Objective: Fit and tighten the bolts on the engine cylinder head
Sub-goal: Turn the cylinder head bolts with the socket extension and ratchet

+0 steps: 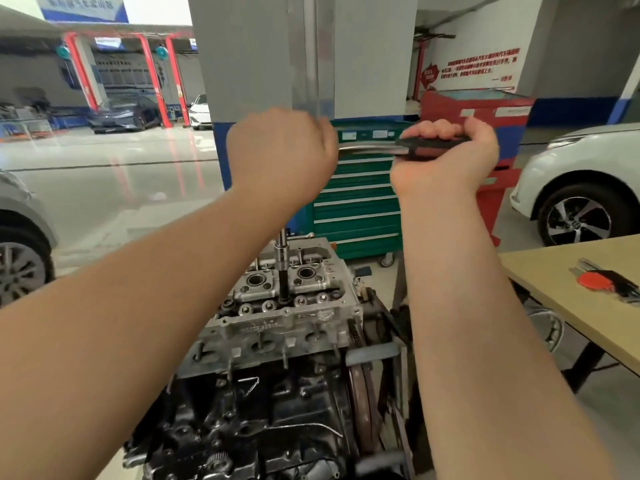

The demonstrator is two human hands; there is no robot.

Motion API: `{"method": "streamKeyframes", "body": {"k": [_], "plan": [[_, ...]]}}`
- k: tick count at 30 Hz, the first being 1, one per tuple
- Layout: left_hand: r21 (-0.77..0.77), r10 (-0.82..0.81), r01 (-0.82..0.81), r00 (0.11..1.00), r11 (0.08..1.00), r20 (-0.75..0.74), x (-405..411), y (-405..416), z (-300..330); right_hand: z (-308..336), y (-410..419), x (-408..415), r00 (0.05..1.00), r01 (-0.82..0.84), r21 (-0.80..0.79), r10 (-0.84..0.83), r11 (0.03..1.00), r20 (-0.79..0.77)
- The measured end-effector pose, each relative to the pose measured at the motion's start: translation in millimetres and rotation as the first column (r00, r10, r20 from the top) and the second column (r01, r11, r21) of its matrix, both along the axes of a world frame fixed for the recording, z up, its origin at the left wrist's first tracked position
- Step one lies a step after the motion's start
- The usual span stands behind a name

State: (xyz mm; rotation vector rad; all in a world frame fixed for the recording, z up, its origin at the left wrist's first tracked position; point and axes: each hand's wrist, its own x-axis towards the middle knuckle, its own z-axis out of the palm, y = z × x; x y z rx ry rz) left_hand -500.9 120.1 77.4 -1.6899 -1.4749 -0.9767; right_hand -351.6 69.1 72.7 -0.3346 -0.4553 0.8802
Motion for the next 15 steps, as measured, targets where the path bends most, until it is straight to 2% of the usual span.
{"method": "streamKeyframes", "body": {"k": [1, 2, 3, 4, 5, 6, 7, 8, 9, 10, 12, 13, 15], "plan": [[0.003, -0.079, 0.079, 0.995, 0.997, 0.061, -5.0, 9.8, -1.2, 8.6, -4.4, -1.5, 0.991, -0.075, -0.032, 0.071, 0.997, -0.113], [-0.009, -0.221, 0.224, 0.966, 0.974, 0.131, -11.9, 16.6, -1.6, 7.2, -14.0, -7.6, 0.977, -0.124, 0.073, 0.135, 0.99, -0.164], [-0.018, -0.404, 0.417, 0.89, 0.909, 0.212, -19.5, 20.9, -1.6, 2.5, -25.9, -15.2, 0.964, -0.152, 0.224, 0.195, 0.963, -0.183], [-0.016, -0.558, 0.587, 0.776, 0.809, 0.294, -27.0, 22.0, -1.6, -4.6, -41.4, -30.5, 0.984, -0.109, 0.278, 0.143, 0.954, -0.106], [-0.01, -0.66, 0.71, 0.659, 0.704, 0.361, -31.7, 20.3, -1.1, -13.6, -58.6, -47.1, 1.0, -0.013, 0.311, 0.015, 0.95, -0.002], [-0.008, -0.712, 0.785, 0.566, 0.619, 0.416, -34.1, 18.7, -0.4, -21.1, -68.2, -59.7, 0.991, 0.067, 0.357, -0.105, 0.932, 0.088], [-0.009, -0.719, 0.812, 0.521, 0.583, 0.459, -34.8, 17.8, 0.3, -24.2, -71.1, -66.5, 0.973, 0.094, 0.396, -0.168, 0.914, 0.156], [-0.004, -0.697, 0.798, 0.529, 0.603, 0.484, -34.1, 16.8, 0.6, -20.5, -64.3, -65.2, 0.971, 0.088, 0.417, -0.172, 0.905, 0.169], [0.01, -0.657, 0.746, 0.58, 0.666, 0.483, -34.2, 16.2, -0.6, -14.0, -55.0, -58.2, 0.981, 0.082, 0.433, -0.15, 0.898, 0.125], [0.012, -0.592, 0.659, 0.667, 0.752, 0.453, -34.7, 14.8, -2.2, -6.2, -39.3, -45.5, 0.997, 0.019, 0.432, -0.047, 0.902, 0.055], [-0.026, -0.351, 0.38, 0.877, 0.925, 0.328, -32.1, 4.7, -2.8, 8.3, -5.1, -16.6, 0.968, -0.18, 0.328, 0.225, 0.927, -0.106], [-0.029, -0.212, 0.225, 0.947, 0.974, 0.241, -27.4, -0.4, -3.2, 10.4, 12.1, -5.3, 0.93, -0.272, 0.246, 0.32, 0.93, -0.182], [-0.005, -0.059, 0.059, 0.995, 0.998, 0.079, -13.4, -6.9, -3.8, 11.4, 36.5, 4.5, 0.875, -0.376, 0.113, 0.393, 0.92, -0.282]]}}
